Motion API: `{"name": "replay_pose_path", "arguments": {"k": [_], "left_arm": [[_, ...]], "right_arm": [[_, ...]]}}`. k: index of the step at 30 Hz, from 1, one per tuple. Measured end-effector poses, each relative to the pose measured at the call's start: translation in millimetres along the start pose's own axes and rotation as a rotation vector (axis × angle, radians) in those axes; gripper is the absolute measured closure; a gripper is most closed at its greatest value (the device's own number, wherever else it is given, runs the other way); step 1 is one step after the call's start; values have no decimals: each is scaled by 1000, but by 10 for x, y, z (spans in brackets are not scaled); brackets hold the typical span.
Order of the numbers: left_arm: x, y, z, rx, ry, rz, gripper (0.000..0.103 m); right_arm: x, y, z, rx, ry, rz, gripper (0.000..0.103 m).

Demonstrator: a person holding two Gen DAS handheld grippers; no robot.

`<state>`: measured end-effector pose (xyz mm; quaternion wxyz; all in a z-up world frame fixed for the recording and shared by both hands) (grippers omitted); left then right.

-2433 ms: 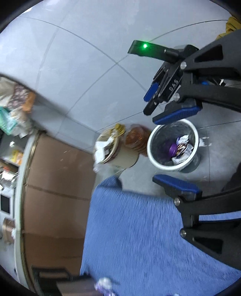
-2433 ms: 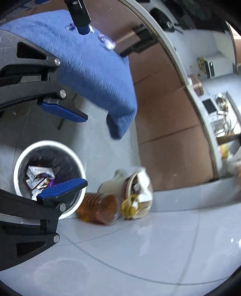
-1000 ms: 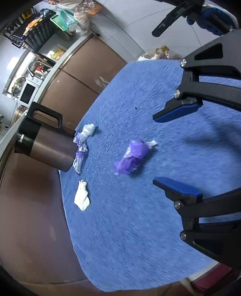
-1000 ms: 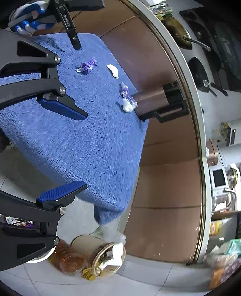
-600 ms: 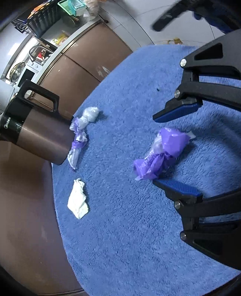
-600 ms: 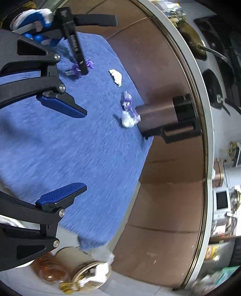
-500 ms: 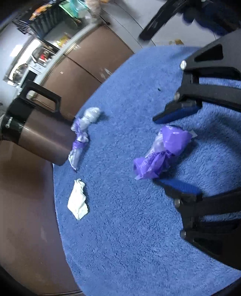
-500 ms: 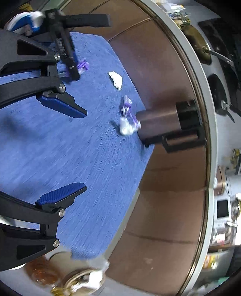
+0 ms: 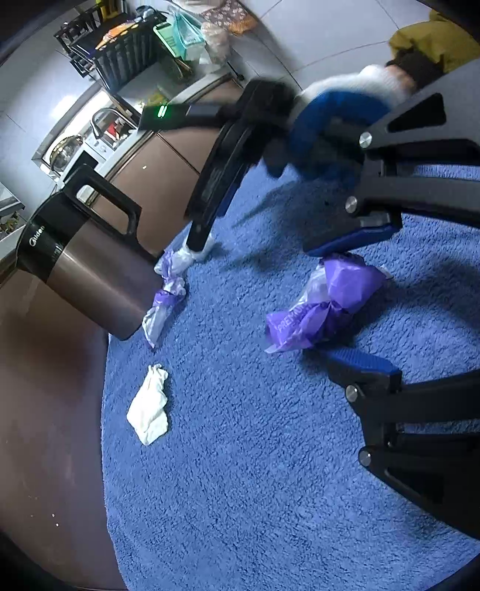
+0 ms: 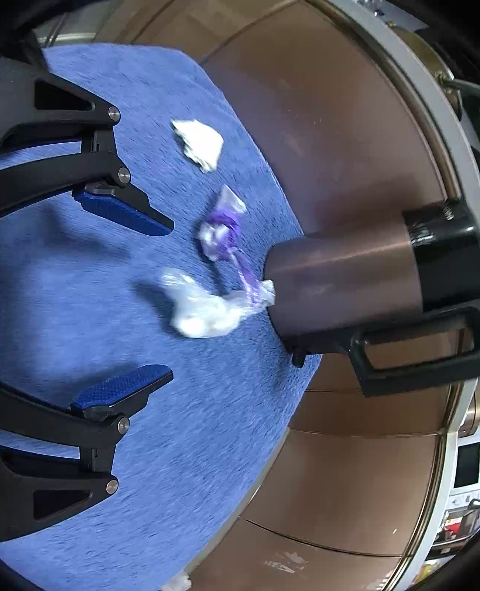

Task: Collect trash
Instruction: 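Grasp clear plastic wrapper with right gripper while left gripper grasps purple candy wrapper, then carry both held wrappers over the trash bin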

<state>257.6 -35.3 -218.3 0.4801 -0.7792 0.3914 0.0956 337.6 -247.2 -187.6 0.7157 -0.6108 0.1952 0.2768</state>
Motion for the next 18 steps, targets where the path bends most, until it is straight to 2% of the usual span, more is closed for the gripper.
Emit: {"name": "replay_pose_path", "arguments": {"k": [3, 4, 7, 8, 9, 14, 18], "left_arm": [[-7, -4, -8, 2, 12, -5, 58], [-11, -2, -12, 2, 14, -6, 58], [-22, -4, -5, -2, 20, -11, 58], [-26, -3, -5, -3, 20, -13, 58], [-37, 3, -5, -5, 19, -15, 58], [-99, 18, -8, 0, 15, -29, 58], [-162, 28, -31, 8, 19, -57, 58]], "right_arm": [[210, -104, 9, -11, 27, 9, 33], [261, -126, 8, -9, 33, 14, 37], [402, -158, -18, -7, 57, 37, 52], [436, -154, -26, -8, 61, 47, 65], [447, -140, -30, -6, 56, 55, 72], [312, -103, -27, -4, 44, 41, 73], [35, 47, -108, 7, 54, 45, 73]]}}
Point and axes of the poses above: each gripper's, at about its wrist camera, not at the fingertips, and x roughly the way its jaws point, z to its left, y to its underside, the point moved 2 cm from there along x, roughly the way its jaws point, and after that the axes turned 9 degrees about -z, right-handed, at the moved point
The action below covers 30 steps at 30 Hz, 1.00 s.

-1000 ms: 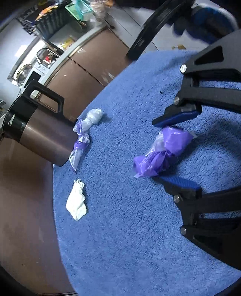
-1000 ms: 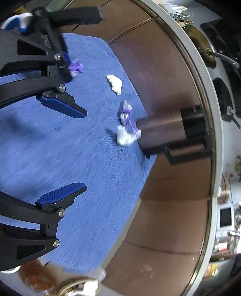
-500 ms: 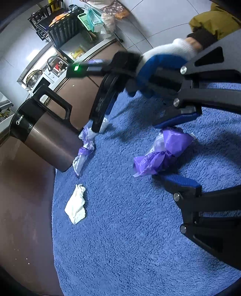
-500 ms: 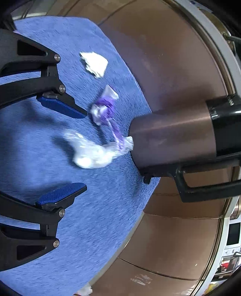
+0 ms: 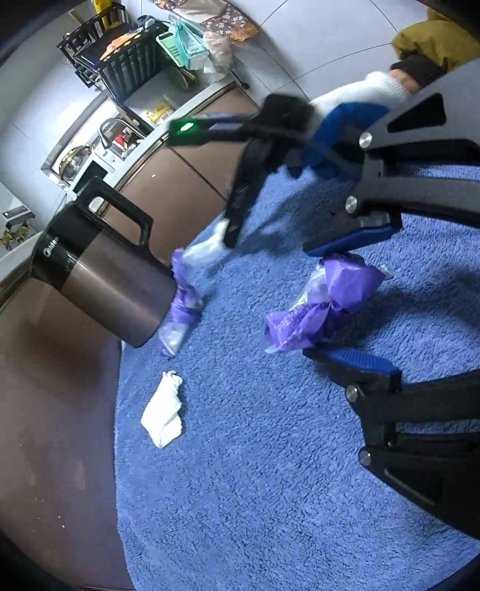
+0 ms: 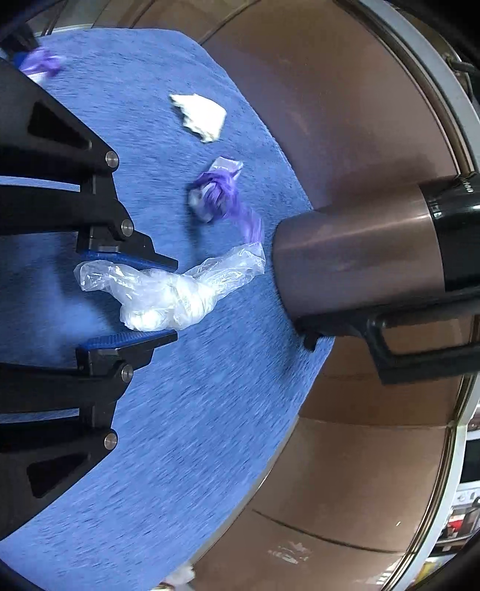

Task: Collect trash
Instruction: 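Carry both held wrappers over the trash bin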

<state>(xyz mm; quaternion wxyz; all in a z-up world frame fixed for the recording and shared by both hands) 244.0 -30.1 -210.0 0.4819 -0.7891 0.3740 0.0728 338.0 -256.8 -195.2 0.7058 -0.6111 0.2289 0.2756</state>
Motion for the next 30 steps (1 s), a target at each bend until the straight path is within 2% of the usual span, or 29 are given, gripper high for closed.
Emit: {"name": "replay_pose_path", "arguments": {"k": [4, 10, 14, 20, 25, 30], "left_arm": [[-49, 15, -56, 32, -22, -16, 58], [-303, 25, -259, 79, -17, -53, 58], [-586, 27, -425, 109, -5, -86, 58], [-931, 32, -759, 163, 22, -122, 58], [-1077, 95, -1123, 206, 72, -113, 58], [-1083, 266, -1714, 307, 162, -67, 58]], "right_arm": [[-396, 195, -133, 38, -10, -6, 73], [-1307, 563, -324, 95, -40, -69, 73], [-2046, 776, -554, 121, 4, -146, 73], [-2889, 1108, -988, 203, 71, -234, 73], [-3252, 1333, -1225, 261, 118, -283, 73], [-3632, 1617, -1523, 321, 171, -321, 73]]}}
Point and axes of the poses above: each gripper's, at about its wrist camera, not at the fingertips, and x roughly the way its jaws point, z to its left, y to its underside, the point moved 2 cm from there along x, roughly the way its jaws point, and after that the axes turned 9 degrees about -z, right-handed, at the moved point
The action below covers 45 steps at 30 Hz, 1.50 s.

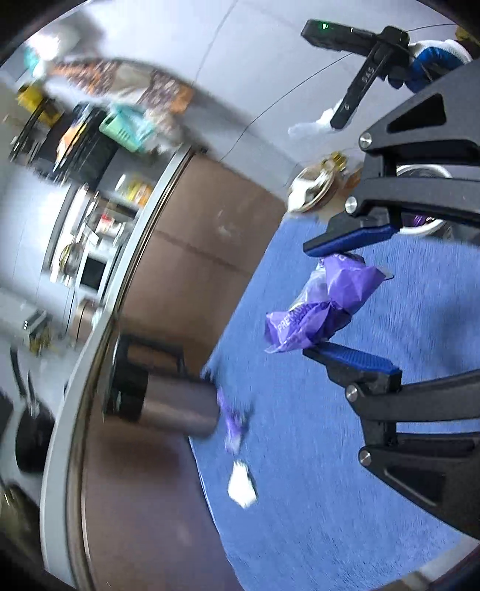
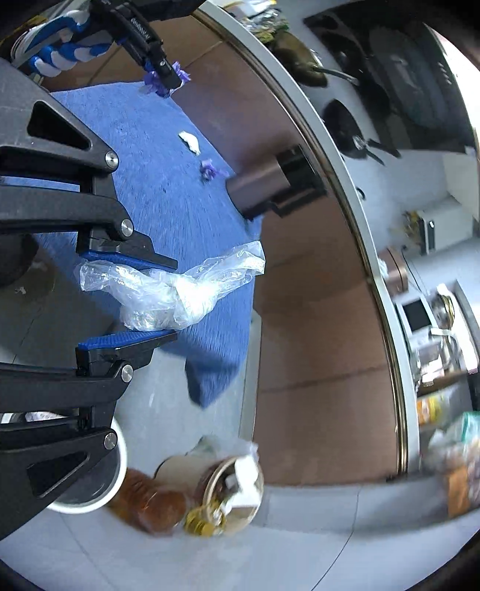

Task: Collect trash
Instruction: 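Carry both held wrappers over the trash bin, then open both grippers to drop the wrappers into the bin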

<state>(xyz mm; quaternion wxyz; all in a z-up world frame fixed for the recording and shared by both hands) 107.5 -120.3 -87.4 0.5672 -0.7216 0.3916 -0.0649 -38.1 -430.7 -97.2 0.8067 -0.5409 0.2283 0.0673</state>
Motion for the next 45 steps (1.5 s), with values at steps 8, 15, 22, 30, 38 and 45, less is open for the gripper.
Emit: {"name": "replay_pose_path", "arguments": {"k": [8, 15, 22, 30, 38, 45], "left_arm": [[509, 280, -1164, 180, 192, 166, 58], [1096, 766, -2061, 297, 301, 331, 58], [1503, 1090, -2524, 329, 348, 426, 55], [1701, 1186, -2562, 269, 370, 478, 50], [1608, 1069, -2394, 240, 361, 454, 48], [1239, 818, -2214, 322, 282, 285, 48]], "right_arm": [[-133, 379, -903, 113, 213, 35, 73], [-36, 794, -1608, 233, 325, 113, 73], [121, 1068, -1960, 287, 373, 161, 66], [164, 1218, -2141, 290, 433, 188, 42], [159, 1151, -2032, 267, 439, 180, 38], [57, 956, -1804, 230, 412, 142, 36]]}}
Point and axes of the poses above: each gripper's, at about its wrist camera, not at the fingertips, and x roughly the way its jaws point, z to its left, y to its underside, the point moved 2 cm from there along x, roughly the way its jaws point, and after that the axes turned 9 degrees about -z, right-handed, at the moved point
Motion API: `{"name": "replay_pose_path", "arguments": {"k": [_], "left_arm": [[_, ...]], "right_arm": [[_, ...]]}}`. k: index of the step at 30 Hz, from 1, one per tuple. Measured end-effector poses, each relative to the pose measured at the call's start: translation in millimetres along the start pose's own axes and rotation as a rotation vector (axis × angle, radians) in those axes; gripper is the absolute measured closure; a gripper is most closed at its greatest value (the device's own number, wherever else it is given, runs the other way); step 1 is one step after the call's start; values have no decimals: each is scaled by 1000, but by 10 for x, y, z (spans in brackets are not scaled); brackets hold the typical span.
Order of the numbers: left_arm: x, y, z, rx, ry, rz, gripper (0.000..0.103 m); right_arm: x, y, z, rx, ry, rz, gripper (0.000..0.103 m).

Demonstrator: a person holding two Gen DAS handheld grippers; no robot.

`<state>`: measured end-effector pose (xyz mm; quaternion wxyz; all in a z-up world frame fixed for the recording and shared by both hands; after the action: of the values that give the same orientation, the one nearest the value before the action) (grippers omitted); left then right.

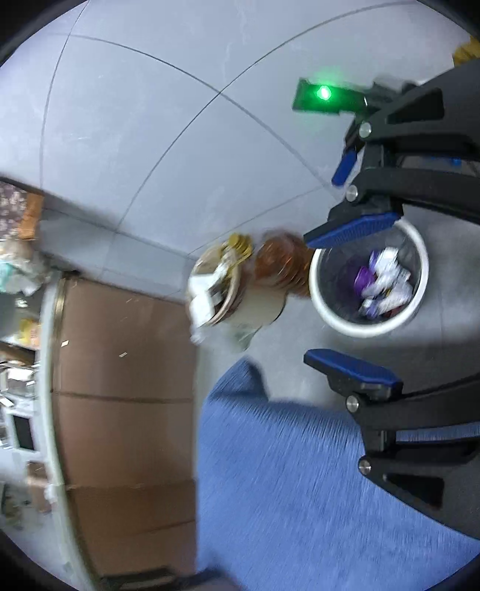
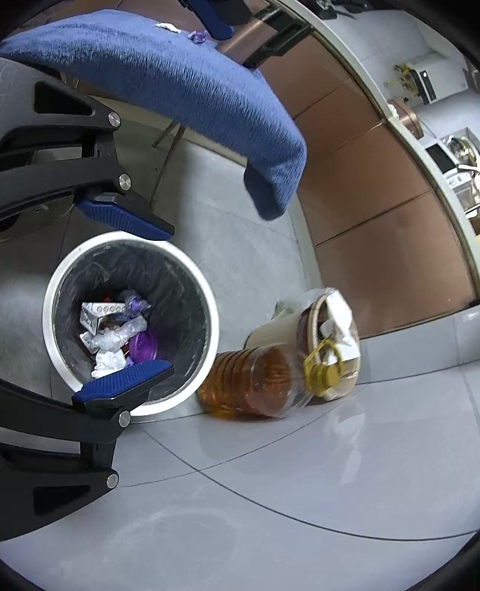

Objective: Collect trash

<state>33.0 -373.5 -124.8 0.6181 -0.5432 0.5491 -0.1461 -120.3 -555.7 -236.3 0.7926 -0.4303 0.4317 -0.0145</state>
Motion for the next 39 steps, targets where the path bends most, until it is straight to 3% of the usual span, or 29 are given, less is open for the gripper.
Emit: {"name": "replay_pose_path", "arguments": {"k": [9, 20, 28, 39], "left_arm": [[-790, -66, 387, 22, -228, -207, 48], [-1647, 88, 695, -2, -406, -302, 48], [-2246, 256, 801, -46, -520, -366, 46], [-2941, 436, 625, -29, -601, -440, 46]], "right_arm": [[-472, -290, 492, -74, -82, -106, 19], [-939, -349, 1209, -198, -188, -185, 1], [-1442, -379, 1559, -244, -261, -280, 0], [-2172, -364, 1902, -294, -394, -411, 0]]}}
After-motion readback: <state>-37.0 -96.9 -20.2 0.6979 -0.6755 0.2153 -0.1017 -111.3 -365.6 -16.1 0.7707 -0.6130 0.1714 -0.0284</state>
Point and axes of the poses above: each gripper's, at about its wrist camera, not at the fingertips, and x roughly the way its jaws point, z to its left, y to its underside, the point moved 2 cm from there along x, roughly the way its jaws point, and after that the axes turned 9 degrees about -z, right-handed, at the moved point
